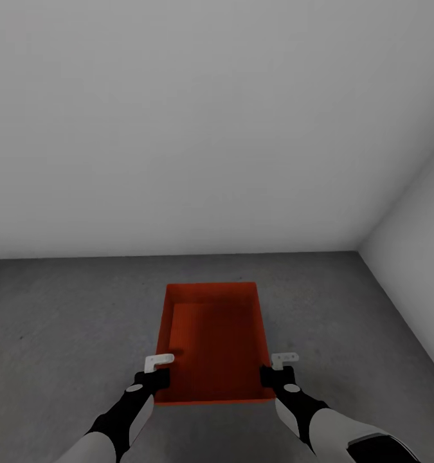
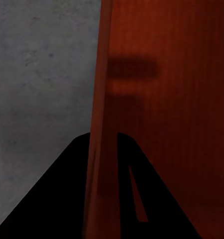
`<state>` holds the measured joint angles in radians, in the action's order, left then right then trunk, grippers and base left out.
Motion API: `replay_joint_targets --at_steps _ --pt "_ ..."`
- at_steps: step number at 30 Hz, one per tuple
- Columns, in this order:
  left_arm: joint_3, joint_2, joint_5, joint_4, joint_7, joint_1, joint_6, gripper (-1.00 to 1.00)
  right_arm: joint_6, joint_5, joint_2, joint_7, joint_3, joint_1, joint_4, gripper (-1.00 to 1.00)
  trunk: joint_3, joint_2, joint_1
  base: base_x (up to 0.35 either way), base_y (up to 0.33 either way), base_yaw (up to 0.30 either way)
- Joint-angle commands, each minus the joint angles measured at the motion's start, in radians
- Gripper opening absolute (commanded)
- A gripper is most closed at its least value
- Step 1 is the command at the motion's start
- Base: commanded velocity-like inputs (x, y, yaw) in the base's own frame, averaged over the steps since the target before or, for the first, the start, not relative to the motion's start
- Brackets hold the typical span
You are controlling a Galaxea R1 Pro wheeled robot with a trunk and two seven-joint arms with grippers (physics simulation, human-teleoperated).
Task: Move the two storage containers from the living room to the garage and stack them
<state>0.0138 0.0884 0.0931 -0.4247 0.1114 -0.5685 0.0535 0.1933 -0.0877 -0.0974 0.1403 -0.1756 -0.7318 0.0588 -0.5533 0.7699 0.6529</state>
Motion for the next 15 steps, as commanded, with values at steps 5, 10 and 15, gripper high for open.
replay_joint_targets --at_steps 5,10,15 --pt "-0.021 0.001 0.014 -0.006 0.068 -0.001 0.006 -1.0 0.001 -0.007 -0.007 0.001 0.042 0.0 -0.002 -1.0 -0.017 0.036 0.019 0.0 0.0 0.0" --pt "-0.021 0.001 0.014 -0.006 0.068 -0.001 0.006 -1.0 0.002 -0.007 -0.007 0.001 0.042 0.0 -0.002 -1.0 -0.032 0.071 0.039 0.0 0.0 0.0" --pt "-0.021 0.001 0.014 -0.006 0.068 -0.001 0.006 -1.0 0.002 -0.007 -0.005 0.001 0.042 0.0 -0.002 -1.0 -0.048 0.106 0.058 0.0 0.0 0.0"
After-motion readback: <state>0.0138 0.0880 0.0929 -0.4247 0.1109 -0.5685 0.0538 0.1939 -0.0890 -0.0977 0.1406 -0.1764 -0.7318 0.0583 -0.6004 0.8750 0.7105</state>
